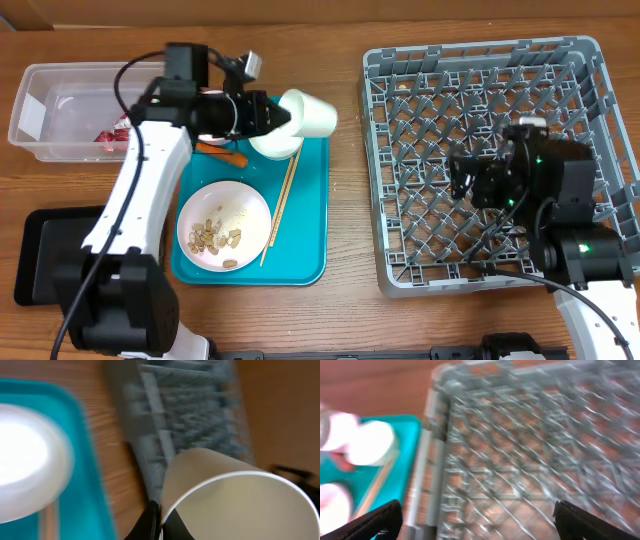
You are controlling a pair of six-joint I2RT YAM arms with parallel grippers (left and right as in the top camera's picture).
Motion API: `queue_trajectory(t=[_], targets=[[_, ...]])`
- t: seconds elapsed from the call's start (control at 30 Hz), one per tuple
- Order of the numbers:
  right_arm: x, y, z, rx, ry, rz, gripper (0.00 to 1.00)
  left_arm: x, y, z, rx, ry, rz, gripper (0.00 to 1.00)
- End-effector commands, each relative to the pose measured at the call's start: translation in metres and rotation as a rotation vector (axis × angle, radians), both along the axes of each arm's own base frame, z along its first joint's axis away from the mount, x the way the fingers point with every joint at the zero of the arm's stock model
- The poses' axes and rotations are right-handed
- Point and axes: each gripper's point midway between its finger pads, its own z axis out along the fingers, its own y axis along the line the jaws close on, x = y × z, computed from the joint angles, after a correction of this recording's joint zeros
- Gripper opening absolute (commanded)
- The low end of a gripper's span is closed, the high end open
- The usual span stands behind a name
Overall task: Sort waste into correct bins and load items into the dishwasher
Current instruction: 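Grasp the white cup with the left gripper and lift it toward the rack, then hand the white cup from the left gripper to the right gripper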
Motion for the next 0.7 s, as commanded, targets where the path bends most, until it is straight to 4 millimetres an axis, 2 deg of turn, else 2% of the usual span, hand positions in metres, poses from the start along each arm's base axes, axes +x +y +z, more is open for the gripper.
queue_trajectory(t=[0.0, 0.07, 0.2, 0.37, 0.67], targets=[[0.0, 0.073, 0.037, 0.217, -0.127, 0.423, 1.0, -0.052, -0.048, 0.069, -0.4, 0.019, -0.303, 0.04], [-0.005, 0.096, 0.048, 0.304, -0.169, 0.583, 1.0, -0.058, -0.055, 0.071, -0.416, 0.025, -0.332, 0.04], [-0.005, 0.116, 0.061, 0.408, -0.229, 0.753, 1.0, -0.064, -0.064, 0.071, -0.42, 0.042, -0.356, 0.04], [-0.004, 0.124, 0.068, 0.447, -0.274, 0.838, 1.0, -0.069, -0.073, 0.071, -0.422, 0.064, -0.373, 0.04], [-0.005, 0.127, 0.073, 0.445, -0.301, 0.864, 1.0, -0.085, -0.095, 0.071, -0.421, 0.115, -0.419, 0.04]])
